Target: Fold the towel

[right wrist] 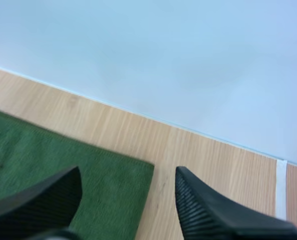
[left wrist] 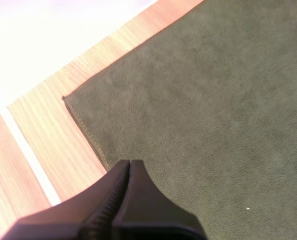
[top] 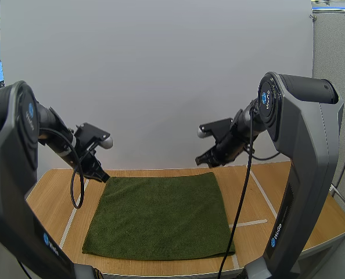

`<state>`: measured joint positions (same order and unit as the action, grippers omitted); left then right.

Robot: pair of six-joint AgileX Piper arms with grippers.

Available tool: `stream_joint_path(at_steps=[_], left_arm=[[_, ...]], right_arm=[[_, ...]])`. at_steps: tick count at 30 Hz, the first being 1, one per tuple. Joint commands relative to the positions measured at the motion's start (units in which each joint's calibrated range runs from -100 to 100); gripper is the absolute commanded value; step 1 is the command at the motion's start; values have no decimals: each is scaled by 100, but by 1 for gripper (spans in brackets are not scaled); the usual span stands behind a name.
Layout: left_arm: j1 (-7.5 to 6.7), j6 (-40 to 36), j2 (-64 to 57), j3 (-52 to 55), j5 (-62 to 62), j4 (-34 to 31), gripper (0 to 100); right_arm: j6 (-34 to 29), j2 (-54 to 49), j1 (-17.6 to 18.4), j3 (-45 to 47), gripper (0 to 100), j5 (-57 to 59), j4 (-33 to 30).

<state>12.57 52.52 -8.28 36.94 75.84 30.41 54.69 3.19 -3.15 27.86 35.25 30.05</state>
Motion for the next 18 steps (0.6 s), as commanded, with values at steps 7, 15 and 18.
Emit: stream_joint_path(at_steps=[7, 15, 18], left_arm=[[6, -379, -676, -35, 354, 42, 0], [6, -479, -676, -35, 354, 53, 0], [6, -509, -676, -35, 354, 65, 0]], right_arm=[[-106, 1289, -123, -900, 91, -14, 54], [-75, 1592, -335, -1132, 84, -18, 96], [-64, 1592, -335, -1132, 81, -18, 128]])
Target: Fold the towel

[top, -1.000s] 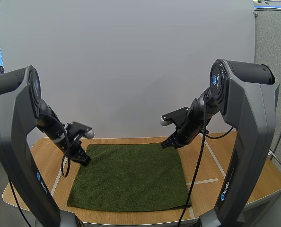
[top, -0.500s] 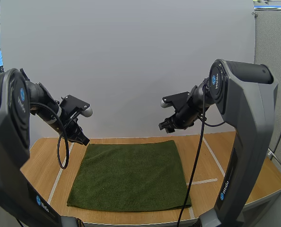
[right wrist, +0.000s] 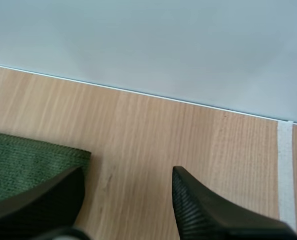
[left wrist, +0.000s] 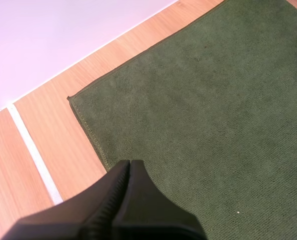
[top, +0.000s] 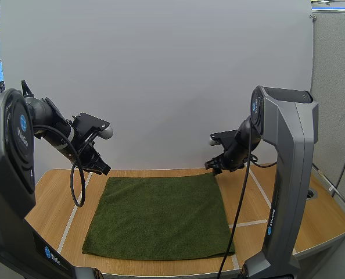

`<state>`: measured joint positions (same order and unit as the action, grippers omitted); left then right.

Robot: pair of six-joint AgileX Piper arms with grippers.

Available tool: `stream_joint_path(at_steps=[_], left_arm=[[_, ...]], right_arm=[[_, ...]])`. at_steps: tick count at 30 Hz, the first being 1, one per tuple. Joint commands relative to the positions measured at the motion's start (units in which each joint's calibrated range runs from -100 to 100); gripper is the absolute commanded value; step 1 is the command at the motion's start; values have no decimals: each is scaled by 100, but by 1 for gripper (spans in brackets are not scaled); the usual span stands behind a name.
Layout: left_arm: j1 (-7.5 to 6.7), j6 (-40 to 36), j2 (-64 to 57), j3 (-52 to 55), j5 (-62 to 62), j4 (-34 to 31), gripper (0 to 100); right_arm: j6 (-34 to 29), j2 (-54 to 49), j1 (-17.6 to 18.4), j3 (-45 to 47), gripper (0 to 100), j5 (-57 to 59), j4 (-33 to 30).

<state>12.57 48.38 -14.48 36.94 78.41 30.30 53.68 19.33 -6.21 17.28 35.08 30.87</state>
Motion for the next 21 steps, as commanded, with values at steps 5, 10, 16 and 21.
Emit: stream_joint_path(at_steps=[5, 10, 16, 21], left_arm=[[6, -108, -56, -35, 96, 76, 0], [6, -168, -56, -35, 96, 76, 0], [6, -166, -56, -35, 96, 90, 0], [6, -166, -56, -35, 27, 115, 0]], right_arm=[[95, -21, -8, -74, 82, -1, 80], [293, -21, 1, -74, 82, -1, 359], [716, -21, 1, -74, 82, -48, 848], [820, -18, 25, -74, 82, 189, 1051]])
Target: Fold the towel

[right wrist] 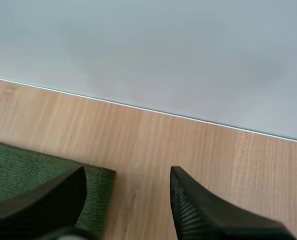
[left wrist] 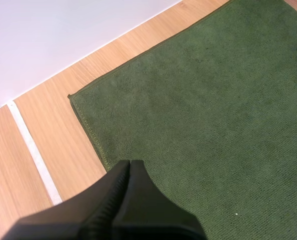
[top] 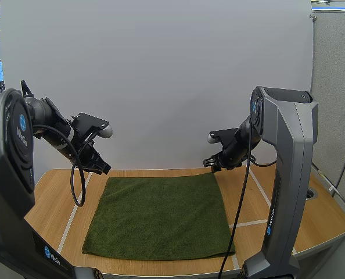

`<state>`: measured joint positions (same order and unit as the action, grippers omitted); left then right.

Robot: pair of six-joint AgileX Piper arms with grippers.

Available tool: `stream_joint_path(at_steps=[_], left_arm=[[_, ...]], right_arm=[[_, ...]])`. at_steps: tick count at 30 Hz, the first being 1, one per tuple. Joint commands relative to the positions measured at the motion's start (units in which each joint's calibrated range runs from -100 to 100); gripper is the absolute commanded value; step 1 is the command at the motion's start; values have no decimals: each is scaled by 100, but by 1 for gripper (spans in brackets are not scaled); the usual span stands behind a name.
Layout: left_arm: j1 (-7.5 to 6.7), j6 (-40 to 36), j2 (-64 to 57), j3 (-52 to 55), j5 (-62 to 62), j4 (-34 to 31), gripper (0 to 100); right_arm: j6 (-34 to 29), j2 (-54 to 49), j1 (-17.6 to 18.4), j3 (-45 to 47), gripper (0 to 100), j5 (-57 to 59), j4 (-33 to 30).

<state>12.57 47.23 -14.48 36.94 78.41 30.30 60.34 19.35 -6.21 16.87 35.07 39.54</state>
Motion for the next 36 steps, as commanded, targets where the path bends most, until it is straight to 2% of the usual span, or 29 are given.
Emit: stream_joint_path(at_steps=[1, 17, 29, 36], left_arm=[[6, -51, -56, -35, 27, 115, 0], [6, -55, -56, -35, -92, 115, 0], [6, -55, -56, -35, -157, 115, 0], [6, -55, -56, -35, -183, 115, 0]], right_arm=[[153, -20, 25, -33, 82, 190, 195], [153, 407, 54, -33, 81, 294, 325], [381, 407, 70, -33, 81, 1556, 862], [466, 407, 70, -33, 80, 1891, 948]])
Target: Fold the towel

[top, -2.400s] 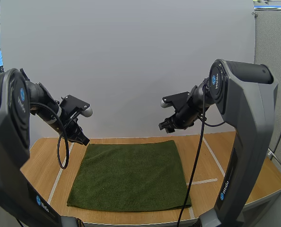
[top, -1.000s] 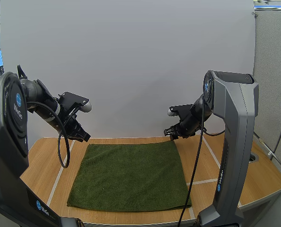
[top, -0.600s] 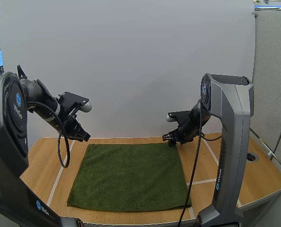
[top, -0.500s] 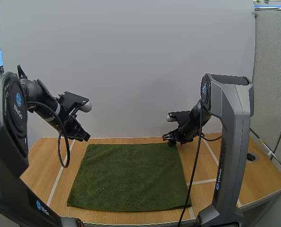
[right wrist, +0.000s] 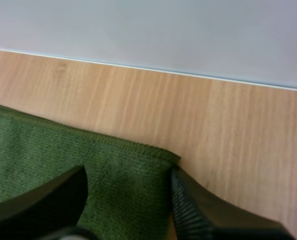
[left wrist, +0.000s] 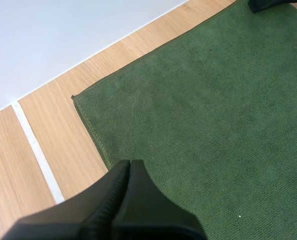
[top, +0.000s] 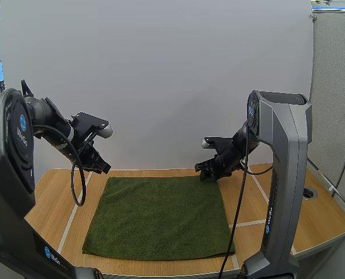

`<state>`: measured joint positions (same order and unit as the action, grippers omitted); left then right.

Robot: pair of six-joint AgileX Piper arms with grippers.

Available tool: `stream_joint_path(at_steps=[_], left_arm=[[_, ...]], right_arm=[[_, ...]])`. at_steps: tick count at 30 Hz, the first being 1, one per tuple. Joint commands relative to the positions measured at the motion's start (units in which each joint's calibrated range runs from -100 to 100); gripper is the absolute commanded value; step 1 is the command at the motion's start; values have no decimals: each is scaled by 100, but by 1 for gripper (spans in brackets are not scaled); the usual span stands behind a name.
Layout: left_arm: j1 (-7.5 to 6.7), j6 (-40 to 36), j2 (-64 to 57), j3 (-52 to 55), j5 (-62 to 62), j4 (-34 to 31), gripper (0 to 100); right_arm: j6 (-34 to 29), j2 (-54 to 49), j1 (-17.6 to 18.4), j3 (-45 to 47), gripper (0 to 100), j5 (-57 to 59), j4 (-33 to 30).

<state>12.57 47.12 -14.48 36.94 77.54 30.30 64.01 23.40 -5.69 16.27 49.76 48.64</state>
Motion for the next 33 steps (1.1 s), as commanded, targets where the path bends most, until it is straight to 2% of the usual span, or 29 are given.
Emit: stream_joint_path(at_steps=[1, 3, 7, 9, 14, 18, 22, 25, 33], left_arm=[[6, -44, -56, -35, -137, 115, 0], [6, -44, -56, -35, -137, 115, 0], [6, -44, -56, -35, -137, 115, 0], [6, -44, -56, -35, -137, 115, 0], [6, -44, -56, -35, -137, 115, 0], [6, -44, -56, -35, -137, 115, 0], [6, -44, -56, -35, -99, 115, 0], [6, -44, -56, -35, -40, 115, 0], [6, -74, -56, -35, -24, 67, 0]], right_arm=[[107, 3, 18, 28, 78, 438, 39], [119, 3, 18, 28, 72, 438, 64], [119, 3, 18, 28, 50, 300, 73], [119, 3, 18, 28, 46, 244, 73], [119, 3, 18, 28, 46, 187, 73], [119, -9, 18, 28, 41, 205, 73], [119, -144, 18, 28, 24, 205, 73], [119, -235, 18, 28, 2, 205, 73], [119, -302, 18, 28, 0, 674, 73]])
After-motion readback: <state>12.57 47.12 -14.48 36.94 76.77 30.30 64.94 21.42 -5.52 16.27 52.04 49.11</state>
